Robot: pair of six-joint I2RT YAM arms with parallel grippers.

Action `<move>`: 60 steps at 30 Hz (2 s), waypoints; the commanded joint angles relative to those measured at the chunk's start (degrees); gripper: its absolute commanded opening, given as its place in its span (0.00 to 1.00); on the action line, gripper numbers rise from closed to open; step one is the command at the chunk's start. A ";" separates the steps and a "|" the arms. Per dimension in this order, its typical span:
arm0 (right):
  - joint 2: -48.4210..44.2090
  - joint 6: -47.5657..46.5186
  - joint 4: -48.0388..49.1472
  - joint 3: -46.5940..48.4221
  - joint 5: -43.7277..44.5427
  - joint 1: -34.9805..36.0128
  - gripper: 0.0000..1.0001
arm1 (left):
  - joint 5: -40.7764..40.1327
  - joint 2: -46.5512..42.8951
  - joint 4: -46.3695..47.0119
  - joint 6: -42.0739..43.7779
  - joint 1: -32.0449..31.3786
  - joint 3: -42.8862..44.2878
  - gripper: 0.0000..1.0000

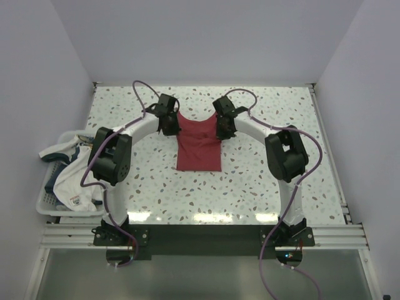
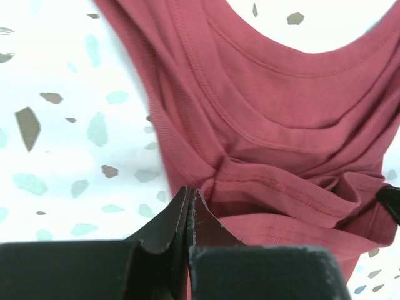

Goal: Fold and stack the tank tops
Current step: Fold the tank top

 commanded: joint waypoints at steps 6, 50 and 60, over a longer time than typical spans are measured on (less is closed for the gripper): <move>0.25 0.23 0.01 1.68 -1.26 -0.91 0.06 | -0.87 -2.35 0.01 0.25 2.14 1.68 0.00; 8.16 2.17 14.25 8.62 -17.87 1.29 0.28 | -5.88 -15.01 13.02 -17.77 -7.97 -34.27 0.00; 2.02 -1.34 16.17 6.17 -12.33 0.14 0.41 | -6.50 -16.94 11.27 -16.10 -7.79 -33.40 0.00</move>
